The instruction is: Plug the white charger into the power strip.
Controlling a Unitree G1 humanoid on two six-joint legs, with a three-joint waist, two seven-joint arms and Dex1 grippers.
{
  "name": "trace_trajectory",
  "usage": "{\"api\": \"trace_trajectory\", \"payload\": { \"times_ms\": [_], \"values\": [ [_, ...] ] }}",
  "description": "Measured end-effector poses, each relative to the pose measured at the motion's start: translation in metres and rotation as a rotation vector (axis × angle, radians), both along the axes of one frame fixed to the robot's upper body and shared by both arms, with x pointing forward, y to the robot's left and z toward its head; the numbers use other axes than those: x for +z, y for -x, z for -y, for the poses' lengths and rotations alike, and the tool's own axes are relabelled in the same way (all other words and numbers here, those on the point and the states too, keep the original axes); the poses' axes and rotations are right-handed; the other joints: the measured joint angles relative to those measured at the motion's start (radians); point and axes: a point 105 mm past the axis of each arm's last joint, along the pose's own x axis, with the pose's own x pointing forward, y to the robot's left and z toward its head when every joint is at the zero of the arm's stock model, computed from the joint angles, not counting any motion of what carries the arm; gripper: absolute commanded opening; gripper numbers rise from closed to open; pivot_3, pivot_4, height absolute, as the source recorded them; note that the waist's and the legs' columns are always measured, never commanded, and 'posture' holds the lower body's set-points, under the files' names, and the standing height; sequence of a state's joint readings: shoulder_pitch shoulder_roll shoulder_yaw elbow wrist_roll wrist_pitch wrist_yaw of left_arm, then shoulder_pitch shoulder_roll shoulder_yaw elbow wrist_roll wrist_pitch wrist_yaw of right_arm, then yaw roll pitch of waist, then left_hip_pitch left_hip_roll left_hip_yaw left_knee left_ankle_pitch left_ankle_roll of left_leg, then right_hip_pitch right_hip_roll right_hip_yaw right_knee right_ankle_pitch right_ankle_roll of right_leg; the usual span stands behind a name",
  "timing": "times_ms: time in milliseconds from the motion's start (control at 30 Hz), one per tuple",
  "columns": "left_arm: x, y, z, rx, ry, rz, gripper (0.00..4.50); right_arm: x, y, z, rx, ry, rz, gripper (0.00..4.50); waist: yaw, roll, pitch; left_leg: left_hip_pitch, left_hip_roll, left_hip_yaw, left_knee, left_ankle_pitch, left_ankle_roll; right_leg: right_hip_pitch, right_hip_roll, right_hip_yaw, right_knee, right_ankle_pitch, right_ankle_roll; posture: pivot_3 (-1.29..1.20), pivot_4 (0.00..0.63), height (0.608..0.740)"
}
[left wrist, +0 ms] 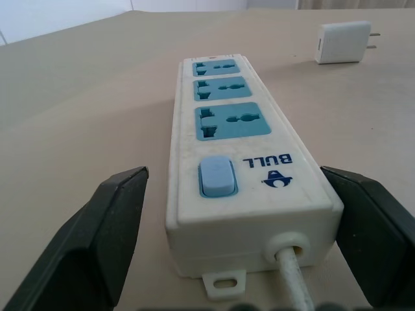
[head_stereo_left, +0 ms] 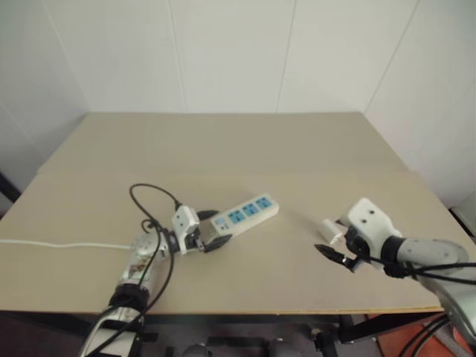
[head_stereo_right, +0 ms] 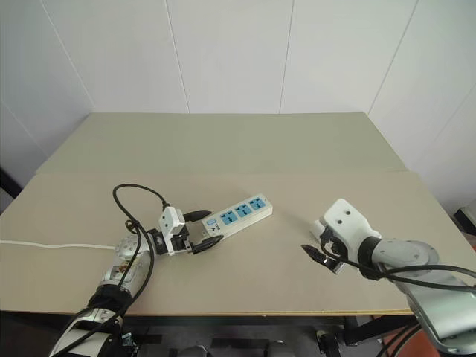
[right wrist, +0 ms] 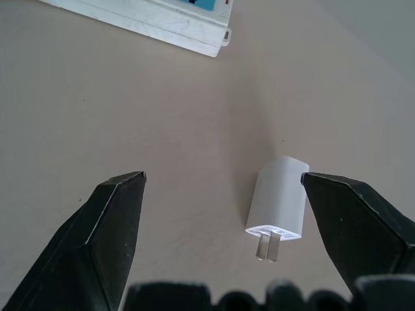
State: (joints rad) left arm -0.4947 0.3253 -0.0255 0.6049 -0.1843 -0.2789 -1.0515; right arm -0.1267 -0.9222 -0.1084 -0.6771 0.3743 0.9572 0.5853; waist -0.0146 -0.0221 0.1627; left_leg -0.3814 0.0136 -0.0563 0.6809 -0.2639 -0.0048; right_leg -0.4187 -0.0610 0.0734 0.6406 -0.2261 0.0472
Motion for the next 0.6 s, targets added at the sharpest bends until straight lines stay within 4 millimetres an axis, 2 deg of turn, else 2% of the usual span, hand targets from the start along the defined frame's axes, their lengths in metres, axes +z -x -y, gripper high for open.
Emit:
{"api": "trace_trajectory", "payload": {
  "times_ms": [67, 100, 300, 400, 533, 600],
  "values": [
    [-0.002, 0.001, 0.001, -0.002, 0.0, -0.007, 3.36, 0.0, 0.0, -0.001, 0.004, 0.001, -0.002, 4.5, 0.0, 0.0, 0.0, 0.0, 0.0, 0.0, 0.0, 0.0, 0.0, 0.0, 0.0, 0.0, 0.0, 0.0, 0.0, 0.0, 0.15, 0.74],
    [-0.002, 0.002, 0.001, -0.002, 0.002, -0.007, 3.25, -0.001, 0.0, -0.001, 0.004, 0.001, -0.003, 4.5, 0.0, 0.0, 0.0, 0.0, 0.0, 0.0, 0.0, 0.0, 0.0, 0.0, 0.0, 0.0, 0.0, 0.0, 0.0, 0.0, 0.15, 0.74],
    [-0.002, 0.005, -0.001, -0.009, 0.001, -0.008, 3.25, 0.004, -0.003, 0.001, 0.013, 0.03, -0.021, 4.5, -0.004, 0.0, 0.0, 0.0, 0.0, 0.0, 0.0, 0.0, 0.0, 0.0, 0.0, 0.0, 0.0, 0.0, 0.0, 0.0, 0.15, 0.74],
    [-0.002, 0.012, -0.003, -0.06, -0.009, -0.02, 3.25, 0.021, -0.012, 0.005, -0.005, 0.062, -0.039, 4.5, -0.007, 0.0, 0.0, 0.0, 0.0, 0.0, 0.0, 0.0, 0.0, -0.001, 0.0, 0.0, 0.0, 0.0, 0.0, 0.0, 0.15, 0.74],
    [0.0, 0.024, -0.005, -0.182, -0.054, -0.04, 3.25, 0.061, -0.025, -0.003, 0.061, 0.128, -0.036, 4.5, -0.013, 0.001, 0.0, -0.001, 0.001, -0.001, -0.002, 0.0, 0.0, -0.003, 0.001, -0.001, -0.001, 0.0, -0.001, 0.0, 0.15, 0.74],
    [0.0, 0.027, -0.007, -0.226, -0.078, -0.048, 3.25, 0.071, -0.03, -0.01, 0.083, 0.146, -0.067, 4.5, -0.014, 0.001, 0.0, -0.002, 0.001, 0.0, -0.002, 0.0, 0.0, -0.003, 0.001, -0.001, -0.001, -0.001, -0.002, 0.0, 0.15, 0.74]
  ]
}}
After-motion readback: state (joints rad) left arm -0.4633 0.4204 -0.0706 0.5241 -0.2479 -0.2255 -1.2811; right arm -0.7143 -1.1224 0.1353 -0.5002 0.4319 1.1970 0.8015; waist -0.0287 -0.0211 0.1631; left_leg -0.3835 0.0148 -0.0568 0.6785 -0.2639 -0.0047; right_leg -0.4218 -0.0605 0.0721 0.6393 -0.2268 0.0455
